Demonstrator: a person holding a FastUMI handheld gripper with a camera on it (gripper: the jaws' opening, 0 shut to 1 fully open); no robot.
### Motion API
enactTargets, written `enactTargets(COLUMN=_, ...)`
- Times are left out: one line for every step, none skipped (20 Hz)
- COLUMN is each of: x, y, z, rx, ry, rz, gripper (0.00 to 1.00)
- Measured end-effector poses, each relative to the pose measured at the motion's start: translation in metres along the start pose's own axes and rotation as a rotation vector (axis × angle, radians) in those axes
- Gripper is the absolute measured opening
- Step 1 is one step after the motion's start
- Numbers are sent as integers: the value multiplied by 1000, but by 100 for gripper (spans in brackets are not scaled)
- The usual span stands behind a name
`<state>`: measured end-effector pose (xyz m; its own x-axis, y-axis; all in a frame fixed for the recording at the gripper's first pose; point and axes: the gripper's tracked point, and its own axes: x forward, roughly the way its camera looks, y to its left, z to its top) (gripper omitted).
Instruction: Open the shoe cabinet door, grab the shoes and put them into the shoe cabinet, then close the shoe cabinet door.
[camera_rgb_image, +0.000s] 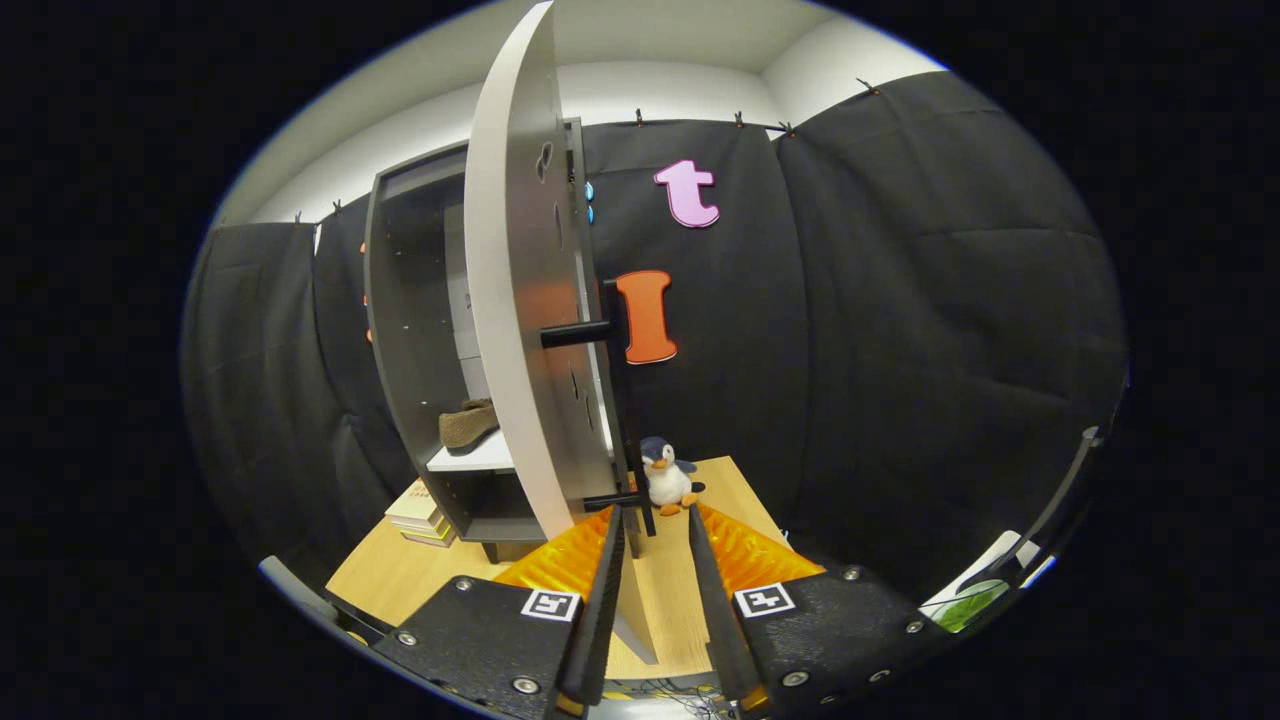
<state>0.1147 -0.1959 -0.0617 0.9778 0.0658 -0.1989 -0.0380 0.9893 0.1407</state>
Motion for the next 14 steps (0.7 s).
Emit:
enactTargets(x=2, y=2, z=-1, rx=-18, ry=2, rz=15, gripper=42)
enactTargets(x=1, y=9, z=-1, rx=-30, ry=-2, rz=30, gripper=42)
enactTargets(x=0, y=17, z=-1, rx=-39, ry=-1, rz=47, gripper=42)
enactTargets(x=0, y=23, z=-1, rx=-43, ry=-3, rz=69, gripper=42)
enactTargets(x=0, y=29, z=-2, rx=-42, ry=2, rz=94, gripper=42)
enactTargets(x=0, y=35, z=-3, rx=-30, ry=8, rz=112, gripper=42)
enactTargets(x=-1, y=43, z=-6, rx=-32, ry=15, rz=130, gripper=42)
enactTargets(x=0, y=50, z=-5, rx=-50, ry=13, rz=149, gripper=42)
enactTargets(x=0, y=56, z=-3, rx=-68, ry=9, rz=166, gripper=42)
enactTargets(x=0, y=62, z=-4, rx=-79, ry=4, rz=183, gripper=42)
enactTargets(x=0, y=70, z=-4, rx=-78, ry=3, rz=200, gripper=42)
enactTargets(x=1, y=77, z=-5, rx=-72, ry=6, rz=217, gripper=42)
enactTargets(x=3, y=83, z=-5, rx=-67, ry=4, rz=229, gripper=42)
enactTargets(x=6, y=88, z=-6, rx=-66, ry=6, rz=233, gripper=43)
